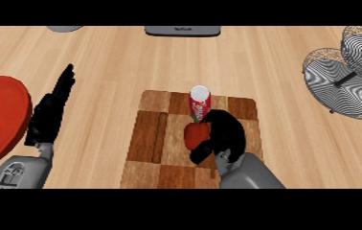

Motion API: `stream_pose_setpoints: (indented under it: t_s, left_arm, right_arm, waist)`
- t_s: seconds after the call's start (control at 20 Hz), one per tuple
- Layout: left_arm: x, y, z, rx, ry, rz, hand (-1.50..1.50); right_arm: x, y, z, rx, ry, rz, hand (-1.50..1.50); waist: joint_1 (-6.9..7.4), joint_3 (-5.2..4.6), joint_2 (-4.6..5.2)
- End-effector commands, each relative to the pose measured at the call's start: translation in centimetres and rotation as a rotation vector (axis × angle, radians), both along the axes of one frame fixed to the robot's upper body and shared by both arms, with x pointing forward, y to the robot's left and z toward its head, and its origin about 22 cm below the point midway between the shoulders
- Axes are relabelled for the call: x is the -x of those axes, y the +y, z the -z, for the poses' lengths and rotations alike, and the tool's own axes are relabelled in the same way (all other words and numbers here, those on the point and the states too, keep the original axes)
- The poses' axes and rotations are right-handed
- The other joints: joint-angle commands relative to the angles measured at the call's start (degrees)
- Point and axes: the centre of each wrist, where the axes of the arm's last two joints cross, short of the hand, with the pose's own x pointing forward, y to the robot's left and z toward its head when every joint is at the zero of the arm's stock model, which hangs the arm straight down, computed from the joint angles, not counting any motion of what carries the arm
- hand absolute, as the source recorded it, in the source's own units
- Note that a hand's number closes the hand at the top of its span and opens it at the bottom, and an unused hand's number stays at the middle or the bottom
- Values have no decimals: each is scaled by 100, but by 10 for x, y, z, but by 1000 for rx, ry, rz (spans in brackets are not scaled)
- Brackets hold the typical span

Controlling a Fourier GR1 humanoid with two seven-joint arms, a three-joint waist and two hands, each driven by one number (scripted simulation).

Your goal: Pick the bell pepper from the cutting board and place it in the tiered basket

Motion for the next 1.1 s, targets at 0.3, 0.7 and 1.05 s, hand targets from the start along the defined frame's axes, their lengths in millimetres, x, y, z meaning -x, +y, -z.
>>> stream_pose_setpoints:
  t_s: [0.3,0.7,1.05]
  left_arm:
    - [10,0,6,-2,-1,14,0]
    - [-5,-2,-1,5,5,-24,0]
    - [-5,6,0,-11,22,-31,0]
  right_arm:
    - [-116,1,-51,88,-218,87,150]
    - [-129,-13,-133,119,-724,266,150]
    - [-134,-38,-208,253,-861,356,150]
  waist:
    - [66,38,56]
    - [-109,34,1]
    - [-120,34,8]
